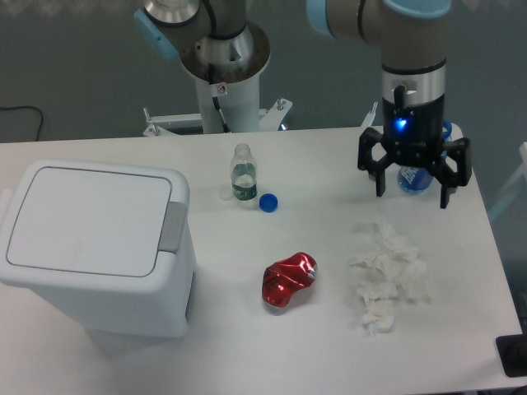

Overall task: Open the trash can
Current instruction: 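Move the open gripper across the table toward the trash can lid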

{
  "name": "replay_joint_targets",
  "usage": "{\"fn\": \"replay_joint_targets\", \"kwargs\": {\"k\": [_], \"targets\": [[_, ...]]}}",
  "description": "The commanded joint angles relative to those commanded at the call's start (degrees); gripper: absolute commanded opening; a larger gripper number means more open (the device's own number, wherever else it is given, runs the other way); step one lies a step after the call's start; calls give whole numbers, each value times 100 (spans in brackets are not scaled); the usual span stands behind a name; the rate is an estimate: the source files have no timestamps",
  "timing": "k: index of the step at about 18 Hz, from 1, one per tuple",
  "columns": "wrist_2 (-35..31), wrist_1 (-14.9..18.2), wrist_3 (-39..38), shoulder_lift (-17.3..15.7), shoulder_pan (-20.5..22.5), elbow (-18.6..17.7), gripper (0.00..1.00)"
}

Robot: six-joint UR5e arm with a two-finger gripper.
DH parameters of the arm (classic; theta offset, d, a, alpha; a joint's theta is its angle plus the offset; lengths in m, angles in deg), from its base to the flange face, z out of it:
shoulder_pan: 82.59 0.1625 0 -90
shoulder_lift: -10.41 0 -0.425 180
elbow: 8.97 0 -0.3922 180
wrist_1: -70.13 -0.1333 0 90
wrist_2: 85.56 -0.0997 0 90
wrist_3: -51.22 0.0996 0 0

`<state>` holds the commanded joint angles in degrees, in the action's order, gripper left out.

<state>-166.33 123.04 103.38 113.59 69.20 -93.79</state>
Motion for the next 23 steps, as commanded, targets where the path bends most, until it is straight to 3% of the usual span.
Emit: {"fn": "replay_joint_targets", "kwargs": {"k": [9, 20, 23], "targets": [[26, -70, -1768, 18, -370, 176, 100], [53, -53, -3816, -61, -1152, 132, 100], [184, -44, -4029, -114, -1301, 89, 100]]}}
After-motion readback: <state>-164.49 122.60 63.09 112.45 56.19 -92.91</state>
